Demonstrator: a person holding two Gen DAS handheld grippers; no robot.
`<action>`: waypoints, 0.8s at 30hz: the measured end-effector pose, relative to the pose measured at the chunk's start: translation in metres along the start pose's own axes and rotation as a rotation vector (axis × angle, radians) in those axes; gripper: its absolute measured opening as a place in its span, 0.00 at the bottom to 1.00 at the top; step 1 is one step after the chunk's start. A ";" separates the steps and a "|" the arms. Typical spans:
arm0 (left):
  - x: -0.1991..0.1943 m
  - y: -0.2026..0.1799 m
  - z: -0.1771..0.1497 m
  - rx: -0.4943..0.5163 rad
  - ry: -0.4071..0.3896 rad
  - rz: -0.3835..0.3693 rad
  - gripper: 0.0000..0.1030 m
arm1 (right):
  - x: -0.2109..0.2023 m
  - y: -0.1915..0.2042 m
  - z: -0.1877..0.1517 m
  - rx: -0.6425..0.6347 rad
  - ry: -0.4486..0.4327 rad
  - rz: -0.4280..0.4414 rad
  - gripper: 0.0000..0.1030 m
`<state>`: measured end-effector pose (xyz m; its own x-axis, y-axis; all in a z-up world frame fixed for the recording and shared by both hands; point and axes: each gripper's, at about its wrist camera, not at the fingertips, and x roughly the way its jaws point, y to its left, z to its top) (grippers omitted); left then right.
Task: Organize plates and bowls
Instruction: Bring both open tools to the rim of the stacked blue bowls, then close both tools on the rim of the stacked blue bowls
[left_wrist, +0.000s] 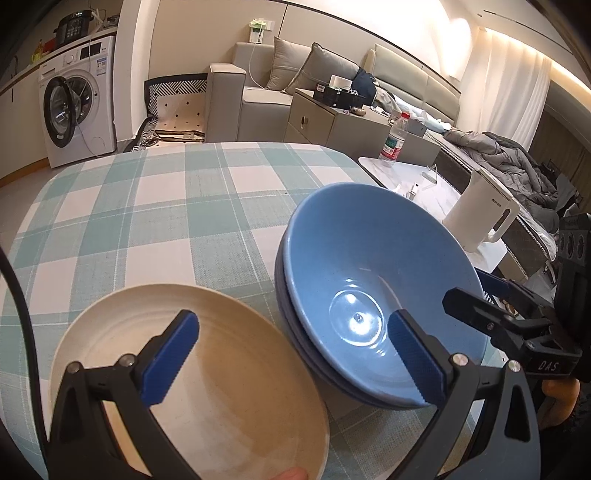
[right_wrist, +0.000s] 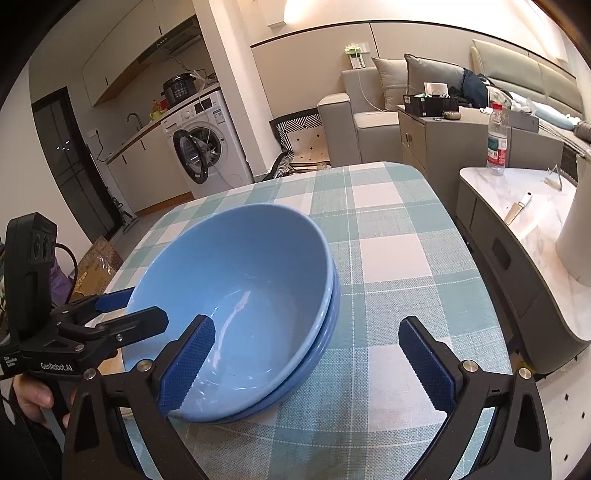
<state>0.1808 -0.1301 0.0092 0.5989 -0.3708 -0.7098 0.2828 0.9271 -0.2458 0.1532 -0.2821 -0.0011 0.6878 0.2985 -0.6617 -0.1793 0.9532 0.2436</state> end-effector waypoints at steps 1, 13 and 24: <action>0.001 0.000 0.000 0.000 0.000 -0.003 0.99 | 0.001 0.000 0.000 0.000 0.001 0.003 0.94; 0.014 -0.006 0.000 0.003 0.069 -0.076 0.60 | 0.008 -0.001 0.000 0.006 0.031 0.044 0.69; 0.011 -0.020 -0.002 0.043 0.062 -0.072 0.53 | 0.006 0.013 -0.003 -0.043 0.033 0.048 0.59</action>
<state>0.1800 -0.1529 0.0051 0.5286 -0.4311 -0.7313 0.3562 0.8946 -0.2699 0.1529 -0.2676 -0.0036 0.6545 0.3443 -0.6731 -0.2415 0.9388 0.2454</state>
